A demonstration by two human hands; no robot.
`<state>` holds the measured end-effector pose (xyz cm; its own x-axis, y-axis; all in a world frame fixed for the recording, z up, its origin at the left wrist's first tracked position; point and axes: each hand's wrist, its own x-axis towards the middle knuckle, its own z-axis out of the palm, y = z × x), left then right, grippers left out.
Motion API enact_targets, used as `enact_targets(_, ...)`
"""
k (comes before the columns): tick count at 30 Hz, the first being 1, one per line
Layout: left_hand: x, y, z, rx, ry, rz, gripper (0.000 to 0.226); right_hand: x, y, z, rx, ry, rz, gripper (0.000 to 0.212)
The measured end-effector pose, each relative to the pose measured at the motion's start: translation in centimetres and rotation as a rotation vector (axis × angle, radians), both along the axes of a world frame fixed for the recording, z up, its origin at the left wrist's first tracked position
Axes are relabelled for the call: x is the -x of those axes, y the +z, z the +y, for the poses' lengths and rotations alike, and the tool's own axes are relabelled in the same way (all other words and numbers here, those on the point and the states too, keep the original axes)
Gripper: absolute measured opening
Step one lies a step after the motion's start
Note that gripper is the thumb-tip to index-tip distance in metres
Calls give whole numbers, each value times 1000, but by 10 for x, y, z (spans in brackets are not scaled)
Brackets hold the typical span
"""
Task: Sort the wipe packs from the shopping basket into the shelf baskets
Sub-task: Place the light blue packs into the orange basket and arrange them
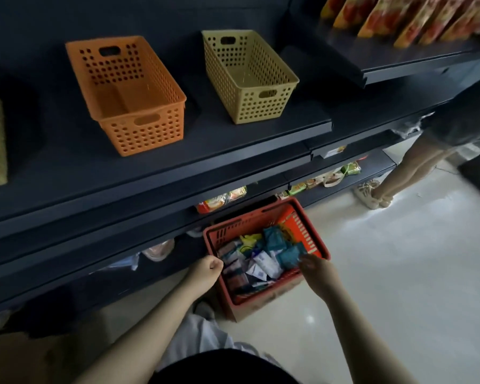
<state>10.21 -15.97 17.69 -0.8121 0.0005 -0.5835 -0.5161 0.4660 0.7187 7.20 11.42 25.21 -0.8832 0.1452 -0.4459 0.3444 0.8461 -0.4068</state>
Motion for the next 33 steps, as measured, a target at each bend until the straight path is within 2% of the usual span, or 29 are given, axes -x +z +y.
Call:
enact_targets(4, 25, -6, 16, 5, -15, -86, 20, 27, -20, 26, 13, 14, -55, 28)
enact_targets(8, 39, -9, 32, 9, 50, -177, 14, 53, -32, 41, 7, 100, -132, 30)
enact_targets(14, 37, -39, 68, -40, 322, -295, 35, 115, -54, 66, -29, 347, -271, 33)
enact_targets(18, 25, -69, 105, 8, 507, -376, 38, 157, -75, 83, 21, 464, -356, 32)
enact_targets(23, 34, -116, 152, -20, 769, -432, 27, 197, -149, 106, 18, 510, -371, 30)
enact_targets(26, 42, -173, 169, -154, 996, -531, 34, 208, -212, 107, 2, 495, -351, 30)
enact_targets(30, 55, -237, 171, -234, 1210, -530, 36, 211, -293, 86, 4, 513, -322, 30)
enact_targets(33, 68, -271, 164, -248, 1266, -539, 49, 207, -337, 73, 16, 479, -245, 38)
